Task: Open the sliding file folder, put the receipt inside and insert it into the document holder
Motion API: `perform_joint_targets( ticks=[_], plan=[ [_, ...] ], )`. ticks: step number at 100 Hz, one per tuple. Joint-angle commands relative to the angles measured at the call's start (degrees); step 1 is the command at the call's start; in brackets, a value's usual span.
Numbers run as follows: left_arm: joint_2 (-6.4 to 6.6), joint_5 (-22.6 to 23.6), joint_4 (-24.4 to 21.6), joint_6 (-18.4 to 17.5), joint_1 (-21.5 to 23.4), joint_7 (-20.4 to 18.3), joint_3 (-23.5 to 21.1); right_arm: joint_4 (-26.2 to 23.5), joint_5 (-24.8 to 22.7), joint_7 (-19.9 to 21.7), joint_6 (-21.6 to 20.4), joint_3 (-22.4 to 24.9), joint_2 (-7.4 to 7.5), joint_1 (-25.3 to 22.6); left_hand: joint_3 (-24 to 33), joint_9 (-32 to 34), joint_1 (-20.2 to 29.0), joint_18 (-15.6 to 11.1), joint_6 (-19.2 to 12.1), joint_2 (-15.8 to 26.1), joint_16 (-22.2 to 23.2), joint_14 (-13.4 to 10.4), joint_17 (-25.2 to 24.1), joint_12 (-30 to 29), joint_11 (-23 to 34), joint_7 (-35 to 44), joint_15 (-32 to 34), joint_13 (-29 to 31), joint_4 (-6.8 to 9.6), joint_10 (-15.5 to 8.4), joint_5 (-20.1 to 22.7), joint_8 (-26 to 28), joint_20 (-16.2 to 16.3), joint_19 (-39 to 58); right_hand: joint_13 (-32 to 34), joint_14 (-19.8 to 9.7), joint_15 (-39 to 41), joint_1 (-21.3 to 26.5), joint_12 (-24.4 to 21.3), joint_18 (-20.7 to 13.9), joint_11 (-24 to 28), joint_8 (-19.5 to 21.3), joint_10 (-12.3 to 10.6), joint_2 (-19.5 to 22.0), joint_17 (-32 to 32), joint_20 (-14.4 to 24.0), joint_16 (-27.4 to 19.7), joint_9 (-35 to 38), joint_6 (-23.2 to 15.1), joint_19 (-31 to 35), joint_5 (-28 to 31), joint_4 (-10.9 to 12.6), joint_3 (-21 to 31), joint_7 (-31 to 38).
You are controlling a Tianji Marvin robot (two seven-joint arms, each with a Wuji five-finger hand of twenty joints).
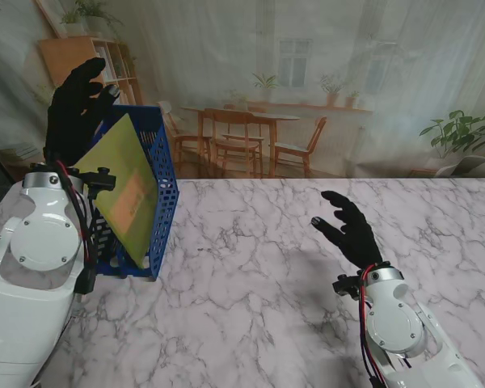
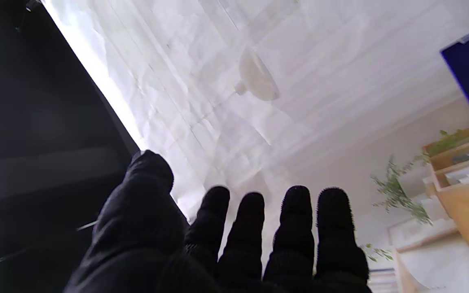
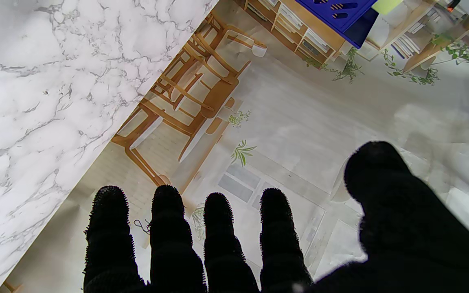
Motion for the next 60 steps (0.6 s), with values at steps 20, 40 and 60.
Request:
perform_joint_targets(
  ticks=[20,40,60],
  plan=[
    [1.88,-3.16,-5.39,2.32,1.25,-9.74,3.82,0.41,0.12,0.38,0.26,-0.35,-0.02,0.30,-1.63,11.60,1.06,2.61,-4.70,2.87,2.91,0.83,-0.13,3.17,0.86,4.63,-1.64,5.29,-0.03,-0.89,9.99,7.02,0.77,1.18,0.55,-2.27,1.94,0.64,0.42,-2.19,1.08,0.05,-2.11,1.84,0.02,1.02,0.89,-0.15,-2.11,-0.40,1.50,1.54,-1.53,0.64],
    [2.97,-5.20,-5.37,6.12,1.98,-16.09,8.48,0.87,-0.77,0.46,-0.41,-0.82,0.11,0.70,-1.99,12.86,-0.17,3.54,-3.53,4.52,3.31,1.93,-0.22,3.71,-1.31,1.45,-2.93,5.98,-0.24,0.41,10.91,7.16,0.80,0.81,0.80,-2.61,1.76,0.89,0.12,-2.37,0.24,0.01,-2.73,1.99,-0.05,0.98,0.76,0.93,-4.97,-0.44,4.54,1.49,-1.04,1.23],
    [3.58,-6.08,-0.01,7.95,3.11,-19.63,12.73,1.25,-1.03,0.70,-0.49,-1.20,0.19,0.92,-2.07,13.81,-0.49,4.40,-2.63,5.48,3.86,2.98,-0.44,4.37,-2.35,-1.12,-3.57,6.51,-0.22,1.18,11.30,6.89,1.06,0.21,1.06,-2.83,1.69,0.81,-0.06,-2.55,-0.41,-0.13,-4.85,1.52,-0.06,0.92,0.74,3.24,-6.91,-0.45,6.88,1.47,-0.45,1.65]
  ],
)
